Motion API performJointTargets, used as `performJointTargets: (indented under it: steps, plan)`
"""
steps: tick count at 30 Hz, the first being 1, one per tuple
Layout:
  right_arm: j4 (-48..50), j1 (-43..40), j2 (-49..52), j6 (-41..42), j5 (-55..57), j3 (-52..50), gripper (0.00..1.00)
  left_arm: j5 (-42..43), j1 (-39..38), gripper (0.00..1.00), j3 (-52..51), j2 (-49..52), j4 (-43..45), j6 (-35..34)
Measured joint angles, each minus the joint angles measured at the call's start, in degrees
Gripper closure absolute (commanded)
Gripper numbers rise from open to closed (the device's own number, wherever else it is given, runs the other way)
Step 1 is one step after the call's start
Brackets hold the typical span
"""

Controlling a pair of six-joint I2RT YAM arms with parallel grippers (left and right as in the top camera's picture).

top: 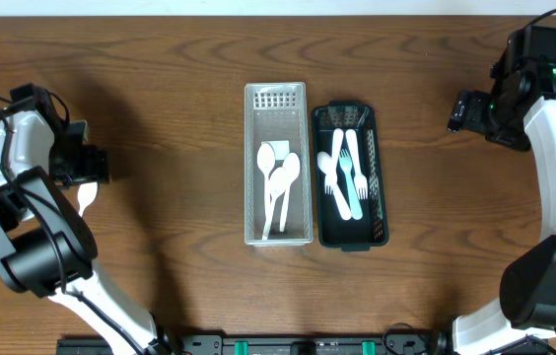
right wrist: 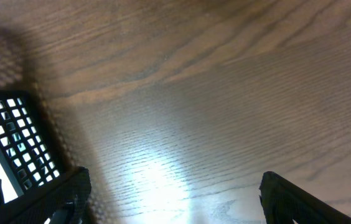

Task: Pack container
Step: 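Move the left gripper to the last white spoon and grasp it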

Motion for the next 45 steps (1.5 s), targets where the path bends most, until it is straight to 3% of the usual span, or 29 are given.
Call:
performJointTargets:
  steps: [17,23,29,34,35,38,45]
  plan:
    - [0.2,0.0,0.0,0.0,0.0,0.0,0.10,3.3,5.3,0.23,-7.1,-0.1,6.8,1.8]
    - [0.2,0.0,0.0,0.0,0.0,0.0,0.10,3.6,5.3,0.55,-7.3,-0.2,6.8,1.9]
    - [0.2,0.0,0.0,0.0,0.0,0.0,0.10,3.3,5.3,0.76,-7.3,-0.3,6.3,2.5]
    - [0.1,0.0,0.0,0.0,0.0,0.0,0.10,3.2,5.3,0.81,-7.3,-0.5,6.3,2.6]
    - [0.1,0.0,0.0,0.0,0.0,0.0,0.10,3.2,5.3,0.87,-7.3,-0.5,6.3,2.6]
    - [0.1,0.0,0.0,0.0,0.0,0.0,0.10,3.2,5.3,0.91,-7.3,-0.5,6.3,2.6]
    - [0.1,0.0,0.0,0.0,0.0,0.0,0.09,3.2,5.3,0.91,-7.3,-0.5,6.3,1.5]
